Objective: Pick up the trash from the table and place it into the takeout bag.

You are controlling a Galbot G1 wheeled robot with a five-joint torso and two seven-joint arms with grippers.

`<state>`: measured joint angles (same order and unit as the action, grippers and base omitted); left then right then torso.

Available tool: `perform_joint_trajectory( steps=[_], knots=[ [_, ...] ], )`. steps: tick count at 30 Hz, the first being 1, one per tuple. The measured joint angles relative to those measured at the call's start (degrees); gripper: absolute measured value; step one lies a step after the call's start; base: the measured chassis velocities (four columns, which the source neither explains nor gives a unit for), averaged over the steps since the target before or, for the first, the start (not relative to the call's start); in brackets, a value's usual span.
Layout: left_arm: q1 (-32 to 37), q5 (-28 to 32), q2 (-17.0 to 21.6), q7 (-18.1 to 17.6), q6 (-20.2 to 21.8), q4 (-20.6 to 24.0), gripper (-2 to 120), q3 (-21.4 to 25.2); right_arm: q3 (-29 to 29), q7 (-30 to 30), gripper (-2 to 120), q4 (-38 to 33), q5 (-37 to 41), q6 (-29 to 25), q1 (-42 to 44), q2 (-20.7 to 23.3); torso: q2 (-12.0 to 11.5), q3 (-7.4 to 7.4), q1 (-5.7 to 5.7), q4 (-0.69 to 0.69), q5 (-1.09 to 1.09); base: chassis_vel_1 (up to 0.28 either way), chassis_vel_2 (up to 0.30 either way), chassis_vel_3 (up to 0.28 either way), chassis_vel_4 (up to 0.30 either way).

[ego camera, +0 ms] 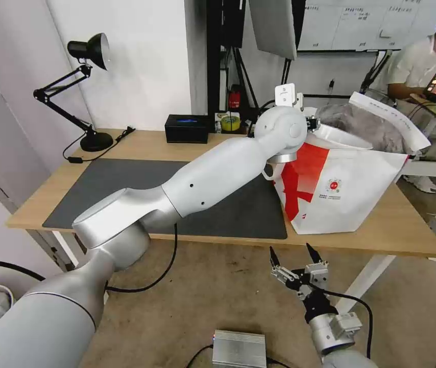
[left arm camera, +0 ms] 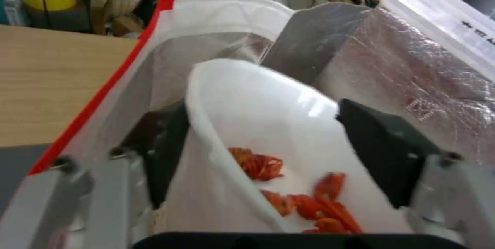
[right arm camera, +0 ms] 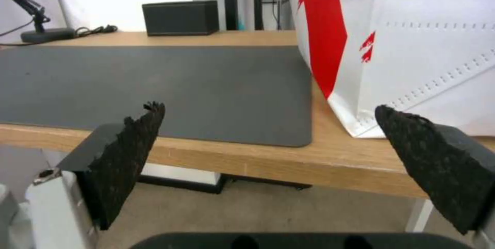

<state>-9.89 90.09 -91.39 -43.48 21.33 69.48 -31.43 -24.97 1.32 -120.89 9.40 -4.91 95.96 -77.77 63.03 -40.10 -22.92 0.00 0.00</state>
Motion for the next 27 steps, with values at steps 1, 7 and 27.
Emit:
perform_joint_trajectory(
  steps=[1, 7, 27],
  knots=[
    [0.0, 0.0, 0.0, 0.0, 0.0, 0.0, 82, 0.0, 0.0, 0.0, 100, 0.0, 0.0, 0.0, 0.0, 0.0, 0.0, 0.00, 0.00, 0.00, 0.00, 0.000, 0.000, 0.000, 0.000],
    [0.2, -0.4, 0.0, 1.1, -0.2, 0.1, 99, 0.2, 0.0, 0.0, 100, 0.0, 0.0, 0.0, 0.0, 0.0, 0.0, 0.00, 0.00, 0.00, 0.00, 0.000, 0.000, 0.000, 0.000],
    [0.8, -3.3, 0.1, 3.3, -0.7, 0.8, 100, 1.0, 0.0, 0.0, 100, 0.0, 0.0, 0.0, 0.0, 0.0, 0.0, 0.00, 0.00, 0.00, 0.00, 0.000, 0.000, 0.000, 0.000]
  ],
)
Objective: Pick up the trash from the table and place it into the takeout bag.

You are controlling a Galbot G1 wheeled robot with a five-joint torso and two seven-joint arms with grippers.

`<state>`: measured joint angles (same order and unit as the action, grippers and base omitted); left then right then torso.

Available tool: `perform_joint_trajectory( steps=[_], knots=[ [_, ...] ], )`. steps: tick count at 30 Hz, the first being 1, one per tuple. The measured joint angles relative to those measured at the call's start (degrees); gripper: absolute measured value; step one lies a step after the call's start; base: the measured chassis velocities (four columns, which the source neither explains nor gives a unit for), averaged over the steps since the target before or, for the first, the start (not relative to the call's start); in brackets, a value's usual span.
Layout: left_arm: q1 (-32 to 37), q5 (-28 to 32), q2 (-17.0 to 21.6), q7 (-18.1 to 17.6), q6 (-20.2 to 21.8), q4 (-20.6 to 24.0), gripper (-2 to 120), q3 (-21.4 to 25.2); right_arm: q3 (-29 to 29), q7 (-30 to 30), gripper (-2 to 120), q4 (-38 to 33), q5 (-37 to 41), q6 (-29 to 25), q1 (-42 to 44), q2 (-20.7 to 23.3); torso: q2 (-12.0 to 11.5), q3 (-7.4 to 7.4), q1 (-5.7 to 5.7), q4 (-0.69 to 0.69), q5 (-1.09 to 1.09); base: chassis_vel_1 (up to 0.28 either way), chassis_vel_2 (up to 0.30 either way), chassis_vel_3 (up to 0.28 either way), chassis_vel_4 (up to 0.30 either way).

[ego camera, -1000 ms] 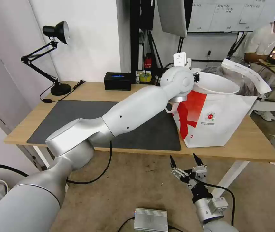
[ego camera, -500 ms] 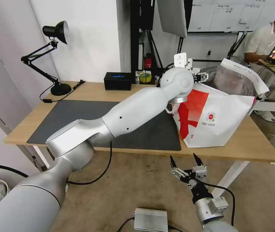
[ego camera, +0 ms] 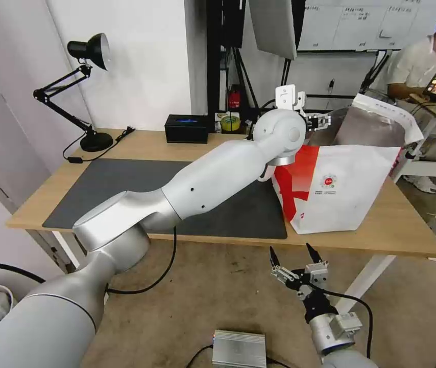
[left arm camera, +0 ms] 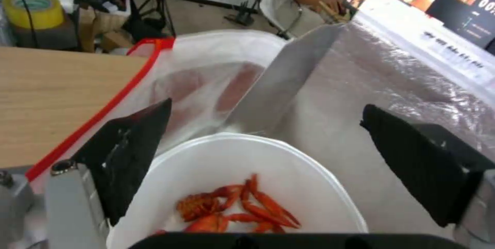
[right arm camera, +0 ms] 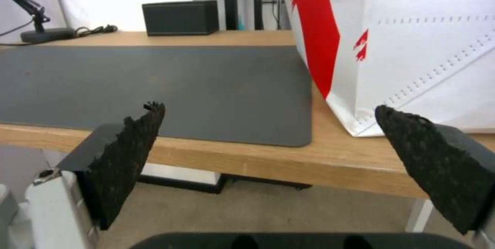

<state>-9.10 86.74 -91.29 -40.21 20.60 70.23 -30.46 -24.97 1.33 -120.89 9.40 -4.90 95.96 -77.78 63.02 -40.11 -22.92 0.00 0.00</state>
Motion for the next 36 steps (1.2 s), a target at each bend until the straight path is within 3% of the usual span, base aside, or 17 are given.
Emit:
perform_joint_trajectory(
  steps=[5, 9, 10, 13, 21, 25, 33, 36],
  knots=[
    [0.0, -0.1, 0.1, 1.5, 0.0, 0.9, 100, 1.1, 0.0, 0.0, 100, 0.0, 0.0, 0.0, 0.0, 0.0, 0.0, 0.00, 0.00, 0.00, 0.00, 0.000, 0.000, 0.000, 0.000],
    [0.0, -2.4, 2.7, 10.2, -1.4, 3.9, 100, 2.0, 0.0, 0.0, 100, 0.0, 0.0, 0.0, 0.0, 0.0, 0.0, 0.00, 0.00, 0.00, 0.00, 0.000, 0.000, 0.000, 0.000],
    [0.0, -2.4, 2.7, 10.2, -1.4, 3.9, 100, 2.0, 0.0, 0.0, 100, 0.0, 0.0, 0.0, 0.0, 0.0, 0.0, 0.00, 0.00, 0.00, 0.00, 0.000, 0.000, 0.000, 0.000],
    [-0.4, -7.1, 6.6, 16.4, -3.4, 6.6, 100, 1.2, 0.0, 0.0, 100, 0.0, 0.0, 0.0, 0.0, 0.0, 0.0, 0.00, 0.00, -0.01, 0.01, 0.000, 0.000, 0.000, 0.000],
    [0.8, -18.1, 14.6, 23.6, -8.7, 9.1, 100, -0.1, 0.0, 0.0, 100, 0.0, 0.0, 0.0, 0.0, 0.0, 0.0, 0.00, 0.00, -0.01, 0.02, 0.000, 0.000, 0.000, 0.000],
    [5.3, -27.1, 21.8, 28.9, -12.1, 11.7, 100, -0.4, 0.0, 0.0, 100, 0.0, 0.0, 0.0, 0.0, 0.0, 0.0, 0.00, 0.00, 0.00, 0.02, 0.000, 0.000, 0.000, 0.000],
    [14.4, -33.5, 30.3, 30.0, -12.6, 17.8, 100, 5.4, 0.0, 0.0, 100, 0.0, 0.0, 0.0, 0.0, 0.0, 0.0, 0.00, 0.00, 0.00, 0.03, 0.000, 0.000, 0.000, 0.000],
    [20.2, -37.8, 36.0, 30.0, -12.3, 21.2, 100, 10.9, 0.0, 0.0, 100, 0.0, 0.0, 0.0, 0.0, 0.0, 0.0, 0.00, 0.00, -0.01, 0.02, 0.000, 0.000, 0.000, 0.000]
  ],
)
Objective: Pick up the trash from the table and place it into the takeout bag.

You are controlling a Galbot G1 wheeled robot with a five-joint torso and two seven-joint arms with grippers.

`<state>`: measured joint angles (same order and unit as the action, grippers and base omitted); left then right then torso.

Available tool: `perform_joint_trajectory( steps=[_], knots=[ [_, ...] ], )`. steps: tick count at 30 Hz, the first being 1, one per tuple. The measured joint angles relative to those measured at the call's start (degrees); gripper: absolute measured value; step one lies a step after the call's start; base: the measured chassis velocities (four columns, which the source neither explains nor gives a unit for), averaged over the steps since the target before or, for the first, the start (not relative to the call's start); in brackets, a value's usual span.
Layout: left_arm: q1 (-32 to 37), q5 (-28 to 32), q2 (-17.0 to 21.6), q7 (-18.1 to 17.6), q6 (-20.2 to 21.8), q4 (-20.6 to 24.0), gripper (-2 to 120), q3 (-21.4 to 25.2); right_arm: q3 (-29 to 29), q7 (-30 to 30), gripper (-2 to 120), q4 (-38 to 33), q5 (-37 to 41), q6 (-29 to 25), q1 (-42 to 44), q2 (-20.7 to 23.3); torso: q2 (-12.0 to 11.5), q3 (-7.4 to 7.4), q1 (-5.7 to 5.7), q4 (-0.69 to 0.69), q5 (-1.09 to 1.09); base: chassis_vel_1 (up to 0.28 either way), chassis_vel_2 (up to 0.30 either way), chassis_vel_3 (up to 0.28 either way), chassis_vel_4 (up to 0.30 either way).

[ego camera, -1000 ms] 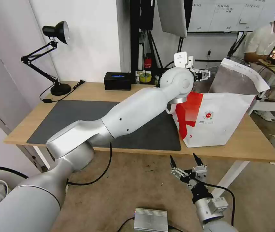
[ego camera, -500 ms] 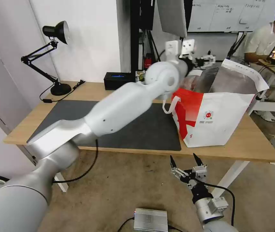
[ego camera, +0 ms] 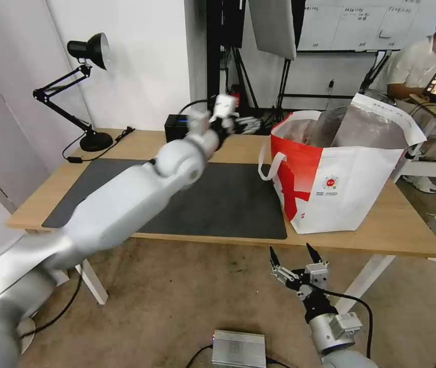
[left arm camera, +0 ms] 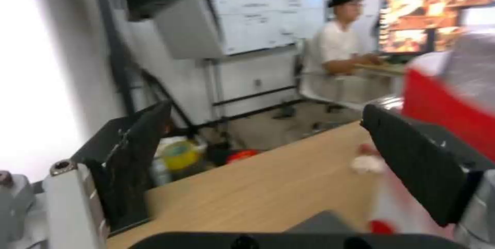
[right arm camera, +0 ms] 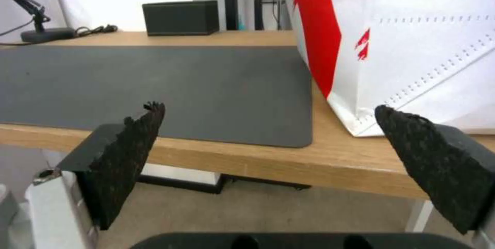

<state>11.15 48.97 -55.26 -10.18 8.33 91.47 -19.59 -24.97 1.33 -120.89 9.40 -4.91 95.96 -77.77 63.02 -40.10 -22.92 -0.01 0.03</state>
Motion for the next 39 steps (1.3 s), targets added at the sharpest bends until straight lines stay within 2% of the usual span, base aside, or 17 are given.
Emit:
perform_joint_trajectory(
  steps=[1, 4, 5, 8, 9, 11, 12, 15, 16, 20, 21, 23, 24, 27, 32, 34, 39],
  knots=[
    [0.0, 0.0, 0.0, 0.0, 0.0, 0.0, 100, 0.0, 0.0, 0.0, 100, 0.0, 0.0, 0.0, 0.0, 0.0, 0.0, 0.00, 0.00, 0.00, 0.00, 0.000, 0.000, 0.000, 0.000],
    [6.5, -1.8, 4.2, 0.1, 1.6, 4.1, 100, 6.8, 0.0, 0.0, 100, 0.0, 0.0, 0.0, 0.0, 0.0, 0.0, 0.01, 0.01, 0.00, -0.01, 0.000, 0.000, 0.000, 0.000],
    [6.5, -1.8, 4.2, 0.1, 1.6, 4.1, 100, 6.8, 0.0, 0.0, 100, 0.0, 0.0, 0.0, 0.0, 0.0, 0.0, 0.01, 0.01, 0.00, -0.01, 0.000, 0.000, 0.000, 0.000],
    [14.8, -3.0, 6.4, 0.4, 2.5, 8.1, 100, 14.5, 0.0, 0.0, 100, 0.0, 0.0, 0.0, 0.0, 0.0, 0.0, 0.00, 0.00, 0.00, -0.01, 0.000, 0.000, 0.000, 0.000],
    [14.8, -3.0, 6.4, 0.4, 2.5, 8.1, 100, 14.5, 0.0, 0.0, 100, 0.0, 0.0, 0.0, 0.0, 0.0, 0.0, 0.00, 0.00, 0.00, -0.01, 0.000, 0.000, 0.000, 0.000],
    [20.3, -4.9, 7.1, 1.1, 2.7, 10.3, 100, 19.0, 0.0, 0.0, 100, 0.0, 0.0, 0.0, 0.0, 0.0, 0.0, 0.00, 0.01, 0.00, 0.00, 0.000, 0.000, 0.000, 0.000],
    [20.3, -4.9, 7.1, 1.1, 2.7, 10.3, 100, 19.0, 0.0, 0.0, 100, 0.0, 0.0, 0.0, 0.0, 0.0, 0.0, 0.00, 0.01, 0.00, 0.00, 0.000, 0.000, 0.000, 0.000],
    [27.9, -7.6, 7.0, 1.5, 3.3, 13.6, 100, 25.9, 0.0, 0.0, 100, 0.0, 0.0, 0.0, 0.0, 0.0, 0.0, 0.00, 0.01, 0.01, -0.02, 0.000, 0.000, 0.000, 0.000],
    [27.9, -7.6, 7.0, 1.5, 3.3, 13.6, 100, 25.9, 0.0, 0.0, 100, 0.0, 0.0, 0.0, 0.0, 0.0, 0.0, 0.00, 0.01, 0.01, -0.02, 0.000, 0.000, 0.000, 0.000],
    [40.4, -10.7, 5.3, 2.8, 3.8, 18.9, 100, 37.1, 0.0, 0.0, 100, 0.0, 0.0, 0.0, 0.0, 0.0, 0.0, 0.00, 0.01, -0.01, -0.01, 0.000, 0.000, 0.000, 0.000],
    [40.4, -10.7, 5.3, 2.8, 3.8, 18.9, 100, 37.1, 0.0, 0.0, 100, 0.0, 0.0, 0.0, 0.0, 0.0, 0.0, 0.00, 0.01, -0.01, -0.01, 0.000, 0.000, 0.000, 0.000],
    [45.4, -12.2, 3.7, 3.7, 3.7, 20.7, 100, 41.4, 0.0, 0.0, 100, 0.0, 0.0, 0.0, 0.0, 0.0, 0.0, 0.01, 0.01, 0.00, -0.02, 0.000, 0.000, 0.000, 0.000],
    [45.4, -12.2, 3.7, 3.7, 3.7, 20.7, 100, 41.4, 0.0, 0.0, 100, 0.0, 0.0, 0.0, 0.0, 0.0, 0.0, 0.01, 0.01, 0.00, -0.02, 0.000, 0.000, 0.000, 0.000],
    [51.5, -14.5, 0.5, 5.1, 3.2, 23.2, 100, 46.3, 0.0, 0.0, 100, 0.0, 0.0, 0.0, 0.0, 0.0, 0.0, 0.00, 0.01, 0.01, -0.03, 0.000, 0.000, 0.000, 0.000],
    [56.6, -17.2, -3.3, 6.8, 2.5, 25.1, 100, 49.5, 0.0, 0.0, 100, 0.0, 0.0, 0.0, 0.0, 0.0, 0.0, 0.01, 0.01, 0.01, -0.03, 0.000, 0.000, 0.000, 0.000],
    [61.7, -20.1, -7.0, 8.9, 1.6, 26.5, 100, 51.8, 0.0, 0.0, 100, 0.0, 0.0, 0.0, 0.0, 0.0, 0.0, 0.00, 0.01, 0.02, -0.03, 0.000, 0.000, 0.000, 0.000],
    [66.8, -23.5, -10.4, 11.3, 0.6, 27.7, 100, 54.3, 0.0, 0.0, 100, 0.0, 0.0, 0.0, 0.0, 0.0, 0.0, 0.00, 0.01, 0.01, -0.03, 0.000, 0.000, 0.000, 0.000]
  ],
)
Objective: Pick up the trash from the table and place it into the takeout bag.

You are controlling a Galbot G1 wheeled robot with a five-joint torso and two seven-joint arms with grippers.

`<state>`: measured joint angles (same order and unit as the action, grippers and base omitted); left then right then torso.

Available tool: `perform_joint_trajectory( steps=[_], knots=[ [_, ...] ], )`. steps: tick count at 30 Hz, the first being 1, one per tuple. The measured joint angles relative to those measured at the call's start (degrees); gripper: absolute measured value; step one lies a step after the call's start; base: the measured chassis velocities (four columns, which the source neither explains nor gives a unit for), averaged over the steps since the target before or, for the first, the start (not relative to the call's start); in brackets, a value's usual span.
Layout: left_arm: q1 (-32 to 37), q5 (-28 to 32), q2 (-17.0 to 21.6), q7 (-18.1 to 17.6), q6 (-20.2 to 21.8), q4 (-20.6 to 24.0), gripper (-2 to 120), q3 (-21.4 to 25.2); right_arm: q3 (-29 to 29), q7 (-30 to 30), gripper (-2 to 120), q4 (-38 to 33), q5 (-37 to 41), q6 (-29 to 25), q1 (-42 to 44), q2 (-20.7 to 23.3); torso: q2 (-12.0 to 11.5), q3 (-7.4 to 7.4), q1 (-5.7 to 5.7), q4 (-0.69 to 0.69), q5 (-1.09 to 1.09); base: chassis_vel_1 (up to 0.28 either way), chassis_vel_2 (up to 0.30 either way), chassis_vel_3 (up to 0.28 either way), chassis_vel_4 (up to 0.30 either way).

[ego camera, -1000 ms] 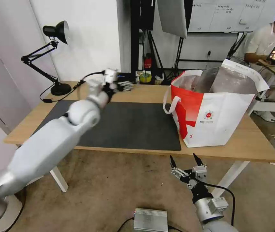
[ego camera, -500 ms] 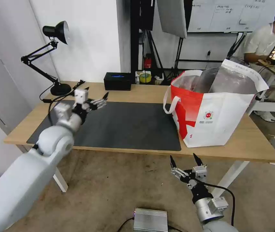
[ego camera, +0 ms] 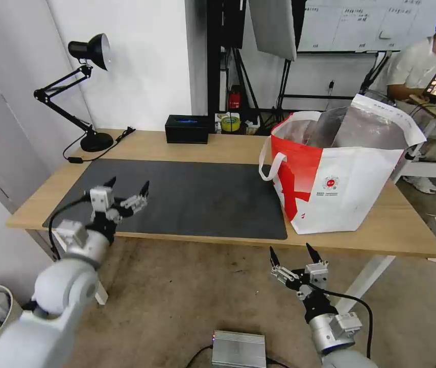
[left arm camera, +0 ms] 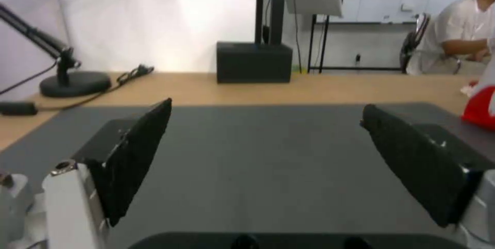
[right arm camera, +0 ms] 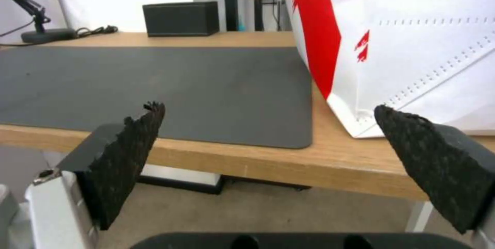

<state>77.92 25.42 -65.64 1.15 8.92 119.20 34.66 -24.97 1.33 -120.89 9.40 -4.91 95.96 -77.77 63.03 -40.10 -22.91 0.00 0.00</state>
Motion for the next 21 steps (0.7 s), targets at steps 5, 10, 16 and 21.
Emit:
perform_joint_trajectory(
  steps=[5, 10, 16, 21],
  knots=[
    [4.7, -2.6, -2.9, 2.6, -2.5, 0.8, 100, 2.4, 0.0, 0.0, 100, 0.0, 0.0, 0.0, 0.0, 0.0, 0.0, 0.00, 0.00, 0.00, -0.01, 0.000, 0.000, 0.000, 0.000],
    [8.0, -4.7, -4.8, 4.5, -5.1, 1.1, 100, 3.9, 0.0, 0.0, 100, 0.0, 0.0, 0.0, 0.0, 0.0, 0.0, 0.00, -0.01, 0.00, 0.00, 0.000, 0.000, 0.000, 0.000],
    [9.3, -5.0, -5.9, 5.4, -8.2, -0.1, 100, 4.5, 0.0, 0.0, 100, 0.0, 0.0, 0.0, 0.0, 0.0, 0.0, 0.00, -0.01, 0.00, 0.00, 0.000, 0.000, 0.000, 0.000],
    [10.3, -6.1, -6.6, 6.0, -10.6, -0.5, 100, 5.6, 0.0, 0.0, 100, 0.0, 0.0, 0.0, 0.0, 0.0, 0.0, 0.00, -0.01, 0.00, 0.00, 0.000, 0.000, 0.000, 0.000]
  ],
)
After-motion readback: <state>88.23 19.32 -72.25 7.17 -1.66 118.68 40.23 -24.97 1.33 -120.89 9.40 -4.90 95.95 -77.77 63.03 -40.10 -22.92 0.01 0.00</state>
